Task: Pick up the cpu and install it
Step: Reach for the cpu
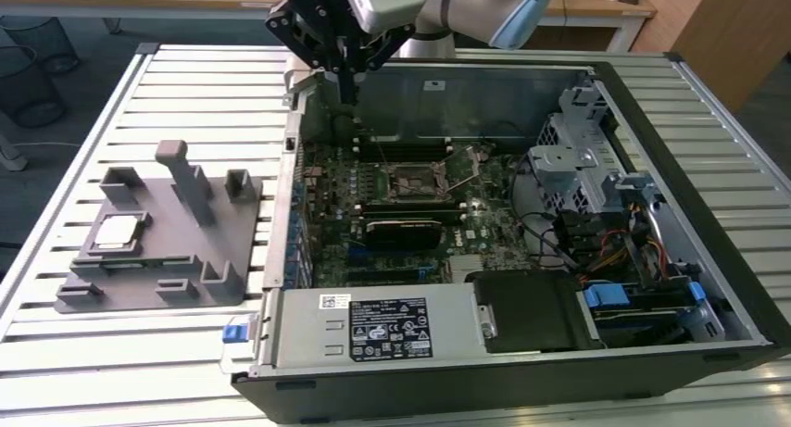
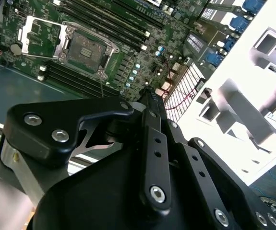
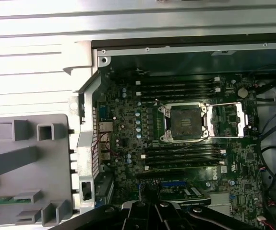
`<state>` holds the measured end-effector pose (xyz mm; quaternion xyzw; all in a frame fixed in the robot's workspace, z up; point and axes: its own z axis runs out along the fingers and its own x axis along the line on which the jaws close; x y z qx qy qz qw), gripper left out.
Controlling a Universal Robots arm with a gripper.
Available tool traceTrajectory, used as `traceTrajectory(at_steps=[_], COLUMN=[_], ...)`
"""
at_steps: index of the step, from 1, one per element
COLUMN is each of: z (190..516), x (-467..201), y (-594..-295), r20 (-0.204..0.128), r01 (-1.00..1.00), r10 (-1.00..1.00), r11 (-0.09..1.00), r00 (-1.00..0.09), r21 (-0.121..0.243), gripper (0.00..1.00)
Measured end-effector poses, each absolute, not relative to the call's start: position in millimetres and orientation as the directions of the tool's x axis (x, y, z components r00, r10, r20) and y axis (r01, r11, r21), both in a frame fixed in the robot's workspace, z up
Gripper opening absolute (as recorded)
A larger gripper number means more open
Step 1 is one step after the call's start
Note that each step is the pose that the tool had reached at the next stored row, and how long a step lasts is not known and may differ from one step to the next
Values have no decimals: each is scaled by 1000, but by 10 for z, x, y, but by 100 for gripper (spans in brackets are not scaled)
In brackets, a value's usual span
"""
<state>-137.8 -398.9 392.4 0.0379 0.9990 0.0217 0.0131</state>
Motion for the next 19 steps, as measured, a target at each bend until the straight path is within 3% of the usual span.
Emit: traceTrajectory(at_steps=[19], z=[3912], x=[-1431], y=[-3989], r20=[-24], r01=[75], r10=[76], r11=[996], r00=[-997], r21=[44], gripper=[11])
